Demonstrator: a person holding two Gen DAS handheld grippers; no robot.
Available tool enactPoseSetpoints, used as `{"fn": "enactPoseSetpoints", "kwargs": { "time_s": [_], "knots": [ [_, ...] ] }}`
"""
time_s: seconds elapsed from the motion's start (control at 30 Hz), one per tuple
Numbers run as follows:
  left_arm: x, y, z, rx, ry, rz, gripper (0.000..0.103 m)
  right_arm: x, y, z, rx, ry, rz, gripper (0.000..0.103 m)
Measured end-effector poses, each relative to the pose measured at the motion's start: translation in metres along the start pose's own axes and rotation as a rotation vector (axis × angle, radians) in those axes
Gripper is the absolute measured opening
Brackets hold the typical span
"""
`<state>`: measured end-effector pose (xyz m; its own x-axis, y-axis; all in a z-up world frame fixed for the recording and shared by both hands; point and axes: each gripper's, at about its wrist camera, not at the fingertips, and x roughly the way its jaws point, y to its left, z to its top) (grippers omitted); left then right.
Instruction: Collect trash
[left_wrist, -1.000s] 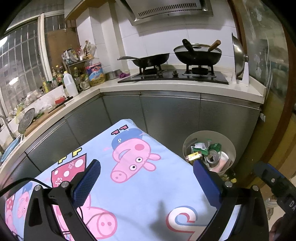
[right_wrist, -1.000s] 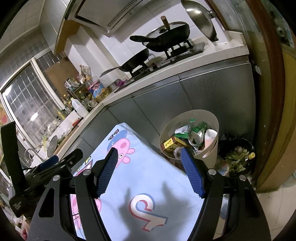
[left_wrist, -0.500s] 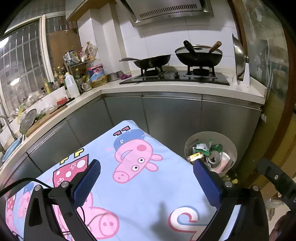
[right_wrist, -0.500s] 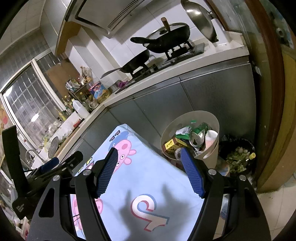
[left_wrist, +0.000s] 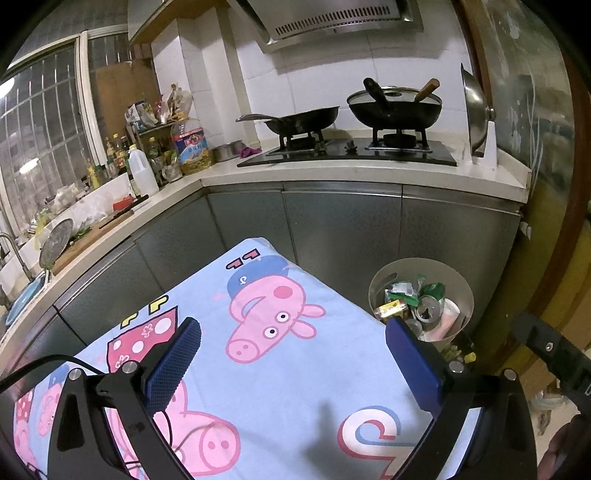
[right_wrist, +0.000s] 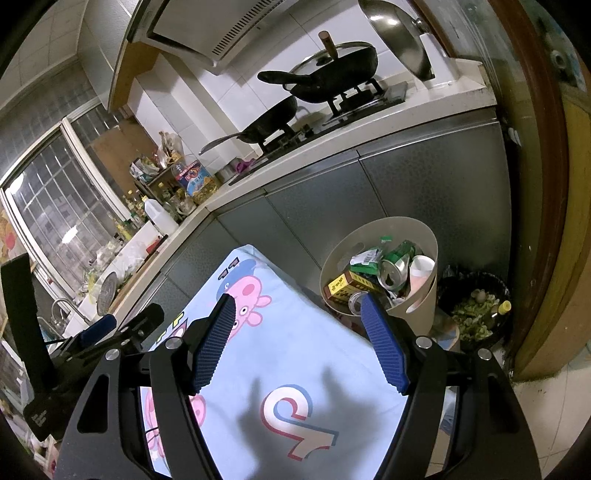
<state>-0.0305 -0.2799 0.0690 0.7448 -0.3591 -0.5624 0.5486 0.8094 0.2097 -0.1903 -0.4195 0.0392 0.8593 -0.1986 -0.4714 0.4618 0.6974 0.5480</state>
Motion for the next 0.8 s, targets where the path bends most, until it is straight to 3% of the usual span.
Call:
{"fn": "enactPoseSetpoints", "kwargs": {
  "time_s": [0.8],
  "knots": [
    [0.0085,0.0047,-0.0053,-0.008,0.037,0.015,0.1,0.0008,-0.0008,-0.001,0.0,0.003,-0.001,0.07]
  ]
}}
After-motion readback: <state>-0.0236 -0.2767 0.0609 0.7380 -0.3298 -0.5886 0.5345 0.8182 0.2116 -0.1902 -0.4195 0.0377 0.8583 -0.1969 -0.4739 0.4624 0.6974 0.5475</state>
